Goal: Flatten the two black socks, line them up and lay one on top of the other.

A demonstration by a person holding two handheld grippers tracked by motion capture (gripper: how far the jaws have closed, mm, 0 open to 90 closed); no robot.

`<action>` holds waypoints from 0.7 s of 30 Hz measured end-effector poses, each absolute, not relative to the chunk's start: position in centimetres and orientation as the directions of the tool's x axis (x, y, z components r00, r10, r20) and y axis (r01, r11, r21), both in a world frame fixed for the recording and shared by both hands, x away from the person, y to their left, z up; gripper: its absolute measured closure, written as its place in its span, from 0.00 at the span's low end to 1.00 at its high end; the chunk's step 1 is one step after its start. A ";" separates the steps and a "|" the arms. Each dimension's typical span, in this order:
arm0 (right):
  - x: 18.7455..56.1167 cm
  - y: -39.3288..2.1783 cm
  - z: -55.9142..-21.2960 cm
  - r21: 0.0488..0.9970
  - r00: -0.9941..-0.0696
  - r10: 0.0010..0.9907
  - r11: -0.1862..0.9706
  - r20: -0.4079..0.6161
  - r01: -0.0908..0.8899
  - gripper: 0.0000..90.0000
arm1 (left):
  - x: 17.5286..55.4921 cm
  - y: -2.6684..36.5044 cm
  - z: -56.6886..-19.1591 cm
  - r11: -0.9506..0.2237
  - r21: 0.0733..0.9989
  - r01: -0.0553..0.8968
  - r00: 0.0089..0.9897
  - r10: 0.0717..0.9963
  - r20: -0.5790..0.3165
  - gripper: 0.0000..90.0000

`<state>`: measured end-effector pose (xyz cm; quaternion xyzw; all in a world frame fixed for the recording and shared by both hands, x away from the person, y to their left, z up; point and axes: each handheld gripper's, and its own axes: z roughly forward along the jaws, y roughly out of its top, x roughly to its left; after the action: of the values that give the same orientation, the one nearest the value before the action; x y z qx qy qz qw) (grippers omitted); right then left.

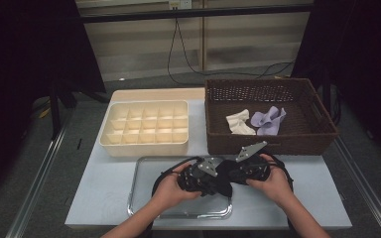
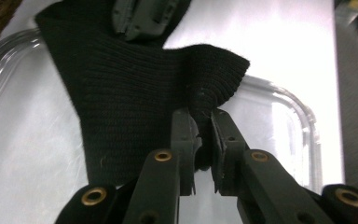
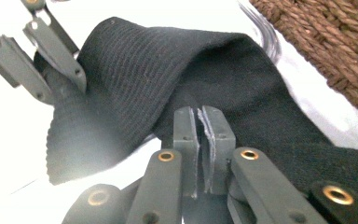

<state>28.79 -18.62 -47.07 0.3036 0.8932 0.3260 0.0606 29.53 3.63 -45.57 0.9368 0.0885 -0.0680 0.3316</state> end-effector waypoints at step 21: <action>26.6 -20.2 -46.9 0.620 -0.835 0.541 0.624 0.096 0.476 0.98 | 33.8 9.9 -44.8 -0.584 0.637 0.503 0.860 0.407 -0.307 0.90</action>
<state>26.56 -20.16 -46.88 0.2826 0.8998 0.3288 0.0497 33.79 9.90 -44.78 0.8876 0.2563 -0.0640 0.3774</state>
